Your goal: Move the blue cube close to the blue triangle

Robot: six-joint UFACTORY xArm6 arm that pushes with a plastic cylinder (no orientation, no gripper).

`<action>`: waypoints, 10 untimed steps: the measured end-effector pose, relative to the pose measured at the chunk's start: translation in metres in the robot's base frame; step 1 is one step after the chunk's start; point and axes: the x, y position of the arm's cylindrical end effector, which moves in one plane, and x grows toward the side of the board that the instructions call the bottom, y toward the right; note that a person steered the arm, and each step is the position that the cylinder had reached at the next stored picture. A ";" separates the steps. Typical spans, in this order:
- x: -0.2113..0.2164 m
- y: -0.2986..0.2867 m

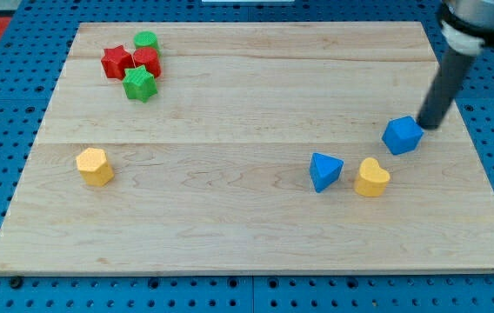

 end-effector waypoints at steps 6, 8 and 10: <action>0.009 -0.101; -0.066 -0.146; -0.062 -0.340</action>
